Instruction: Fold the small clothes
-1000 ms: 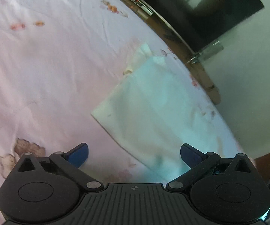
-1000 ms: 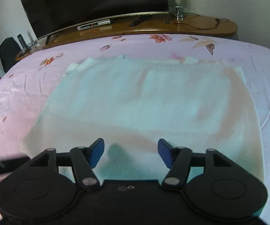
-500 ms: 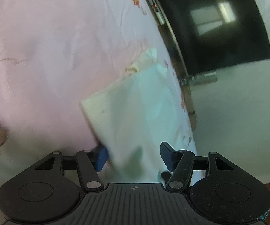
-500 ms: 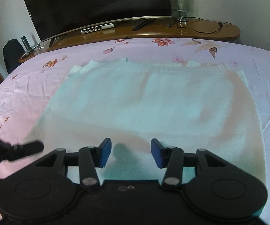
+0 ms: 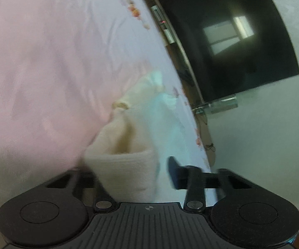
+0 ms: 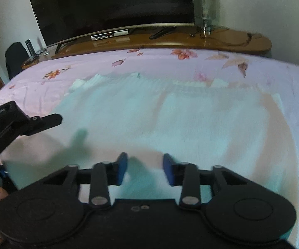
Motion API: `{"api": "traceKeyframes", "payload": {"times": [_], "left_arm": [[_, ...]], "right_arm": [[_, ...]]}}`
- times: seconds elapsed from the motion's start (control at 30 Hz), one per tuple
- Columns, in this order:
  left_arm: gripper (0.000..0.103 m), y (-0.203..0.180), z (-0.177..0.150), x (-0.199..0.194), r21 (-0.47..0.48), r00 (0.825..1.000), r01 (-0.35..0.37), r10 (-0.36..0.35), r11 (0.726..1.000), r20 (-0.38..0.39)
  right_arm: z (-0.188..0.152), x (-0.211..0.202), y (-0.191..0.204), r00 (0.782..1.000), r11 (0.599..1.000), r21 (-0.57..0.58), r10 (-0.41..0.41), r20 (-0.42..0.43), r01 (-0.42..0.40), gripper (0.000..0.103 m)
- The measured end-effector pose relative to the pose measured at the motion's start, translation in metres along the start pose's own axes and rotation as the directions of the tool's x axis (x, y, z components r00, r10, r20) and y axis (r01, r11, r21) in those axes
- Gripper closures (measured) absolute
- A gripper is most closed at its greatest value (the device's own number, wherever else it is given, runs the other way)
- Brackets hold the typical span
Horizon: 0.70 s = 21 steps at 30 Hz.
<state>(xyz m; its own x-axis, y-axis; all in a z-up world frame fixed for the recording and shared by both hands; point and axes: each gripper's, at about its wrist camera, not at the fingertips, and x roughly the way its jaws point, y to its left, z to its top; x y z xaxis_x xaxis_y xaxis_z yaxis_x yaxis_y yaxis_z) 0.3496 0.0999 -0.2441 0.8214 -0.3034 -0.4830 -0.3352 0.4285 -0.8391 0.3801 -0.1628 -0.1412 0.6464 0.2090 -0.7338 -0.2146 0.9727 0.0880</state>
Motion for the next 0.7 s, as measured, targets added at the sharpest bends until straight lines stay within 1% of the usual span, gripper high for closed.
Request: {"api": "traceKeyframes", "payload": {"times": [0.03, 0.07, 0.17, 0.2, 0.27, 0.3, 0.33, 0.4, 0.5, 0.6, 0.63, 0.67, 0.7], "left_arm": [[0.086, 0.003, 0.001, 0.001, -0.011, 1.000, -0.012, 0.012, 1.000, -0.001], [0.086, 0.007, 0.001, 0.000, -0.013, 1.000, -0.011, 0.011, 1.000, -0.004], [0.087, 0.000, 0.001, -0.003, 0.030, 1.000, -0.020, 0.020, 0.999, -0.004], [0.087, 0.000, 0.000, -0.007, 0.038, 1.000, -0.021, 0.021, 0.999, -0.003], [0.087, -0.008, 0.001, -0.009, 0.066, 1.000, -0.022, 0.022, 0.998, 0.005], [0.089, -0.014, 0.001, -0.015, 0.103, 1.000, -0.016, 0.014, 0.995, 0.018], [0.089, -0.022, 0.000, -0.020, 0.150, 1.000, -0.011, 0.007, 0.989, 0.030], [0.092, -0.043, -0.004, -0.024, 0.268, 0.999, 0.005, -0.016, 0.963, 0.042], [0.094, -0.065, -0.011, -0.025, 0.373, 0.999, 0.019, -0.037, 0.928, 0.040], [0.094, -0.088, -0.020, -0.025, 0.476, 0.998, 0.046, -0.066, 0.878, 0.025], [0.094, -0.098, -0.025, -0.027, 0.520, 0.997, 0.061, -0.082, 0.852, 0.017], [0.094, -0.108, -0.032, -0.030, 0.567, 0.995, 0.083, -0.103, 0.819, 0.003], [0.094, -0.119, -0.038, -0.030, 0.610, 0.993, 0.100, -0.117, 0.786, -0.012]], "right_arm": [[0.003, 0.002, -0.001, 1.000, 1.000, -0.001, -0.004, 0.003, 0.004, 0.081], [0.006, 0.004, -0.004, 1.000, 1.000, 0.002, -0.001, 0.008, 0.001, 0.082], [0.012, 0.009, -0.007, 1.000, 1.000, 0.002, -0.017, 0.026, 0.017, 0.085], [0.010, 0.017, -0.006, 0.999, 0.999, -0.021, -0.032, 0.006, 0.032, 0.086], [-0.001, 0.023, 0.011, 0.996, 0.982, -0.168, -0.084, 0.034, 0.088, 0.086], [-0.003, 0.021, 0.014, 0.994, 0.979, -0.176, -0.097, 0.039, 0.103, 0.085], [-0.003, 0.018, 0.012, 0.995, 0.984, -0.152, -0.092, 0.041, 0.097, 0.085], [-0.003, 0.013, 0.006, 0.997, 0.990, -0.119, -0.069, 0.038, 0.073, 0.085], [-0.003, 0.006, 0.007, 0.997, 0.986, -0.149, -0.069, 0.034, 0.073, 0.085], [-0.005, 0.003, 0.004, 0.997, 0.984, -0.162, -0.070, 0.040, 0.076, 0.085], [-0.005, 0.000, 0.002, 0.997, 0.985, -0.159, -0.060, 0.042, 0.066, 0.085], [-0.003, 0.003, -0.004, 0.999, 0.992, -0.124, -0.029, 0.039, 0.033, 0.085], [-0.001, -0.001, -0.013, 0.999, 0.998, -0.059, 0.003, 0.040, -0.001, 0.084]]}}
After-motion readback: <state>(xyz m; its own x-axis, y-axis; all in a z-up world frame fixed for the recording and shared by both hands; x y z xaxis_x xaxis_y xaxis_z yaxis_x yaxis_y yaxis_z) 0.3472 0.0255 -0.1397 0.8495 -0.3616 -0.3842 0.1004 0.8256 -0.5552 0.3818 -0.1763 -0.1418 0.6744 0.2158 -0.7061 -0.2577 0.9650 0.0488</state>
